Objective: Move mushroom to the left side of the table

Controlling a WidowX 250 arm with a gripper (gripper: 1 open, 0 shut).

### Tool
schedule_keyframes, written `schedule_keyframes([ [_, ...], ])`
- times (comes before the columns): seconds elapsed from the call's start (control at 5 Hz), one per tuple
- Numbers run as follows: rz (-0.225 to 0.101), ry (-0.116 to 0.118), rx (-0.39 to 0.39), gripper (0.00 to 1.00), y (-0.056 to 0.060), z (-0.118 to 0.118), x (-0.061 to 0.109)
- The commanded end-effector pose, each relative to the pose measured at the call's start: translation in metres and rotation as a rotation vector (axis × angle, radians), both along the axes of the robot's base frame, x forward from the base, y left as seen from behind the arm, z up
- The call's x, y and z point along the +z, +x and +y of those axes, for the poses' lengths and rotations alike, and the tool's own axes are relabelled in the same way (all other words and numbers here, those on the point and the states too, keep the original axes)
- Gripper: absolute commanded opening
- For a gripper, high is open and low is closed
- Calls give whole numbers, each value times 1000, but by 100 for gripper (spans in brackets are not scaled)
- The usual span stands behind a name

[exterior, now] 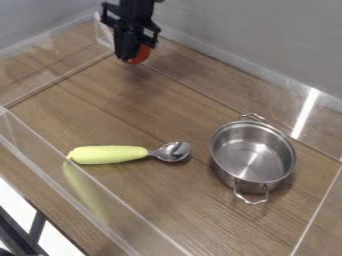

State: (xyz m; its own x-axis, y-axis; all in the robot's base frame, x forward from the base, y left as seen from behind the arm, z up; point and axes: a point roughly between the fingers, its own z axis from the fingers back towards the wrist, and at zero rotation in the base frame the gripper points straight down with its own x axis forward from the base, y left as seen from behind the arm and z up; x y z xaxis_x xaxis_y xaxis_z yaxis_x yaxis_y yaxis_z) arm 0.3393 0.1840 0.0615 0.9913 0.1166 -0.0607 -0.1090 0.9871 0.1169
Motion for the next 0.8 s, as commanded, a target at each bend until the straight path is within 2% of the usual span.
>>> schedule_keyframes([
  [0.0, -25, 38, -8, 0, 2, 0, 7],
  [0.6, -9, 59, 5, 0, 1, 2, -7],
])
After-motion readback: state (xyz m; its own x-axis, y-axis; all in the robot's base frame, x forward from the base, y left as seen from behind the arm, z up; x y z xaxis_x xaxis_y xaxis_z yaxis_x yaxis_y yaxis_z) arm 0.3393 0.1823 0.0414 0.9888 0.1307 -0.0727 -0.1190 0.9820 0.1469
